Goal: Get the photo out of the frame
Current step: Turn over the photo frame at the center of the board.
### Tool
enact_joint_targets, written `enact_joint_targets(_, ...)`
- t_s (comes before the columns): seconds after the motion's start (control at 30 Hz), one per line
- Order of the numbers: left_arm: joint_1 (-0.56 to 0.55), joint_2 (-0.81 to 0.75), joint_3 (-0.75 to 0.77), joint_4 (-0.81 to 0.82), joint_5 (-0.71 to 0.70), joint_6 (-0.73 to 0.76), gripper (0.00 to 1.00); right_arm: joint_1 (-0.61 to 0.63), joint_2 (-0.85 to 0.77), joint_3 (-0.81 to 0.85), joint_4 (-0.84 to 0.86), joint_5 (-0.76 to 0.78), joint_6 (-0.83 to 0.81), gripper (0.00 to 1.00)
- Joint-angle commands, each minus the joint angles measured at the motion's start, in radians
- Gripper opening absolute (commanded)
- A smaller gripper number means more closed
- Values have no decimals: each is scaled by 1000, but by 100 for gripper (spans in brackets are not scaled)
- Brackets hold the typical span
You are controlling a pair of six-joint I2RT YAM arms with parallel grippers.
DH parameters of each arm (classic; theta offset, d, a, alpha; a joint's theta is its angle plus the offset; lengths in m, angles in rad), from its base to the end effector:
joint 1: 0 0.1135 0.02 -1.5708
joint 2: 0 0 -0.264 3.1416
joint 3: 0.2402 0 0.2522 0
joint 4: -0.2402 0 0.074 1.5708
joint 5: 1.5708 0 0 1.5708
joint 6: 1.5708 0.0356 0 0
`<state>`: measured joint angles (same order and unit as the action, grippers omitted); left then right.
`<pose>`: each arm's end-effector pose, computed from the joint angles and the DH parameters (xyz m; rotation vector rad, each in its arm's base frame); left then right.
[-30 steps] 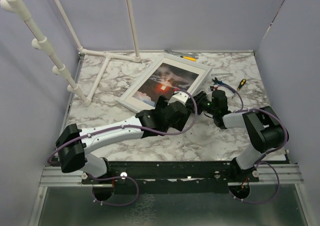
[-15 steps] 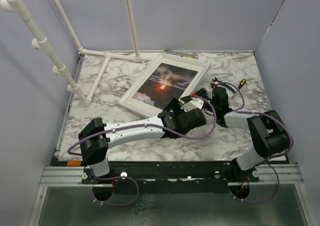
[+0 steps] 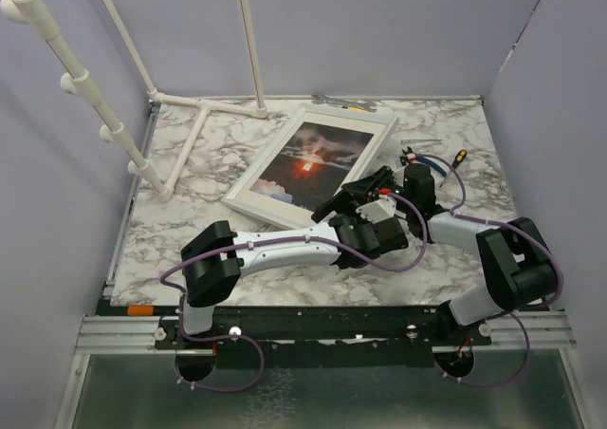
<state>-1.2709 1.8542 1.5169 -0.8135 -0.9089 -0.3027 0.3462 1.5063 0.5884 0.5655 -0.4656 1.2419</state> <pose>0.1402 -0.3585 0.2550 0.8161 2.0411 0.4242 0.2756 0.1164 0.1823 0.6152 2.1082 1.4383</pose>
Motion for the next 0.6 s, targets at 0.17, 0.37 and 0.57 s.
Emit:
enact_joint_targets(0.17, -17, 58, 52, -126, -120, -36, 92, 14, -68, 57, 64, -41, 14, 27)
enact_joint_targets(0.37, -27, 118, 108, -209, -166, -64, 79, 16, -73, 60, 59, -39, 20, 27)
enact_joint_targets(0.57, -39, 158, 130, -258, -198, -88, 74, 17, -77, 64, 55, -43, 25, 27)
